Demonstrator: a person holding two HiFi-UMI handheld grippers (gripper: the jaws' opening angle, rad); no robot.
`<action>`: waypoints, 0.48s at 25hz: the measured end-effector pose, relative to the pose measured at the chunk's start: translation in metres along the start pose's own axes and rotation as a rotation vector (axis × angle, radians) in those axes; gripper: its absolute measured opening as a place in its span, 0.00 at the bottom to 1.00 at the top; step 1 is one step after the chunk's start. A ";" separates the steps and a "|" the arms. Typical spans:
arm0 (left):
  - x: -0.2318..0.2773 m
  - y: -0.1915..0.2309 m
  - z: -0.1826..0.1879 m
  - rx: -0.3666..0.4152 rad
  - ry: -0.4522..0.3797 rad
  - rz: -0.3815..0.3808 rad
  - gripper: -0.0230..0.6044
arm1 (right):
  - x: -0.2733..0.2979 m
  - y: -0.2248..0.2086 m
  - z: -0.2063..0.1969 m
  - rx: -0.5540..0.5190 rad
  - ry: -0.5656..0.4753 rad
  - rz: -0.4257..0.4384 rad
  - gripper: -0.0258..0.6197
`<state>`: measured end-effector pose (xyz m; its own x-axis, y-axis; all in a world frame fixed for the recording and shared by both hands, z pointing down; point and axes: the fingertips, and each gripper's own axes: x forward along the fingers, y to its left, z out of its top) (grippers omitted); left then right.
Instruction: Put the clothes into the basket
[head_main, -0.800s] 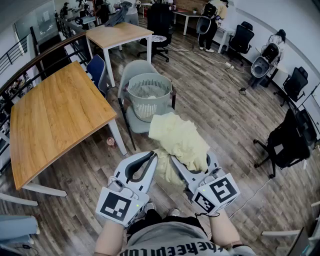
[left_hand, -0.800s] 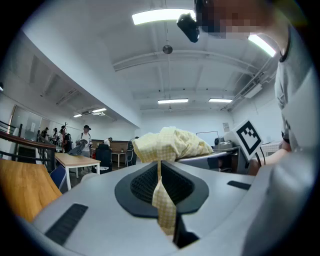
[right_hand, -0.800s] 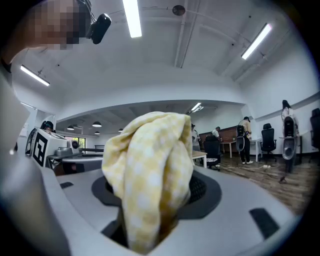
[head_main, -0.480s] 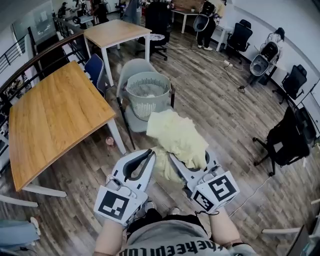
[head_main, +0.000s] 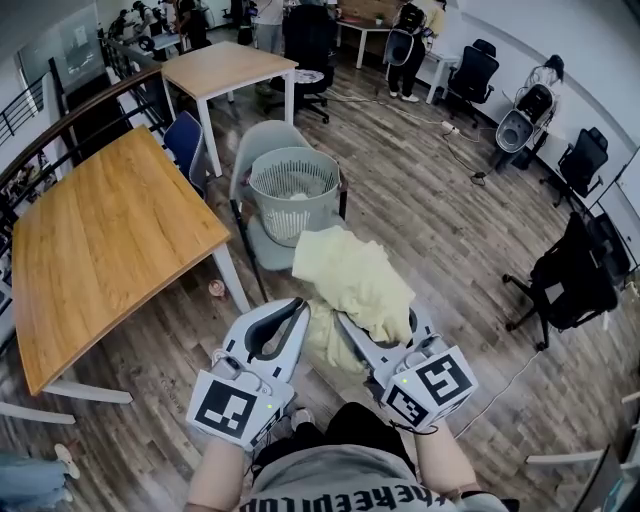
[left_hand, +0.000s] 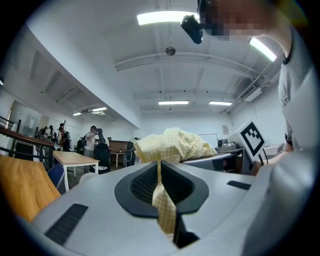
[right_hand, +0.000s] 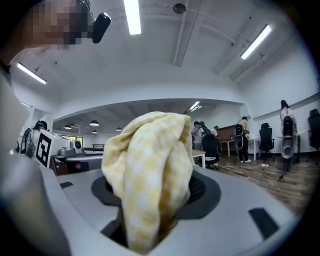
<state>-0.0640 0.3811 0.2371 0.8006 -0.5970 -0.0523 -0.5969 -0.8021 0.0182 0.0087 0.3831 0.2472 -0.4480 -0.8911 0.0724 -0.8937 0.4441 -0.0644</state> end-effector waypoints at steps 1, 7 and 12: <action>0.001 0.003 -0.002 -0.007 0.001 -0.003 0.09 | 0.002 0.000 -0.001 0.004 0.004 0.006 0.45; 0.021 0.010 -0.010 -0.023 0.016 -0.021 0.09 | 0.009 -0.020 0.001 0.007 -0.011 -0.007 0.45; 0.048 0.021 -0.013 -0.001 0.025 -0.003 0.09 | 0.030 -0.047 0.001 0.016 -0.009 -0.001 0.44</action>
<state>-0.0377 0.3356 0.2475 0.8032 -0.5950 -0.0271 -0.5948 -0.8037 0.0187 0.0378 0.3354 0.2516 -0.4465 -0.8925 0.0635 -0.8937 0.4414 -0.0804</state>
